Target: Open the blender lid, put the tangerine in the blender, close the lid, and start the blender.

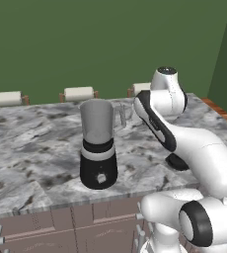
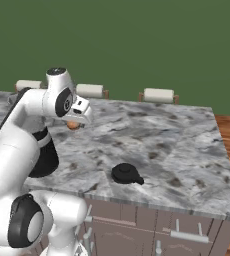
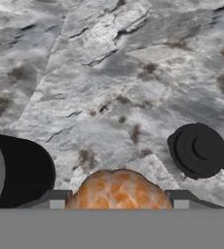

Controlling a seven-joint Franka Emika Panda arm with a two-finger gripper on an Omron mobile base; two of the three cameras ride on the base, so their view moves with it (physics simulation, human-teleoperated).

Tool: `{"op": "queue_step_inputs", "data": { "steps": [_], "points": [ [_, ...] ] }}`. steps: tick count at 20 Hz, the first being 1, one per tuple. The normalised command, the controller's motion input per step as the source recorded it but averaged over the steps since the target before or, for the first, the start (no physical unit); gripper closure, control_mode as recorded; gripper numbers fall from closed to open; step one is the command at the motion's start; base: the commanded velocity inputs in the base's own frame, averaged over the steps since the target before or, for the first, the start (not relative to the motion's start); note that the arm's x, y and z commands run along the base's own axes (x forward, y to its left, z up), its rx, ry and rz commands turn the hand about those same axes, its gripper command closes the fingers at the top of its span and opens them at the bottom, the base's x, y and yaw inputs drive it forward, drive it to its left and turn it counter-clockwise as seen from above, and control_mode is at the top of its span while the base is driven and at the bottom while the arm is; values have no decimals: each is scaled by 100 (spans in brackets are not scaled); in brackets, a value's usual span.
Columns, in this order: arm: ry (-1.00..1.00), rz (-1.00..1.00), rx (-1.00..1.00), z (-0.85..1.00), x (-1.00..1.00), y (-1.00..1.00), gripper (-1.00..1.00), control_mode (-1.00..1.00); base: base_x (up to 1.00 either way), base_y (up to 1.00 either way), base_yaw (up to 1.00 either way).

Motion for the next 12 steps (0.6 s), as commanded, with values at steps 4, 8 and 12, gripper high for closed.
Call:
{"op": "queue_step_inputs", "data": {
  "steps": [4,8,12],
  "points": [
    [-9,0,-1,97,-8,64,100,-100,0,0,0],
    [-6,3,-2,86,-11,80,100,-100,0,0,0],
    [-6,3,-1,76,-12,81,100,-100,0,0,0]
  ]
}}
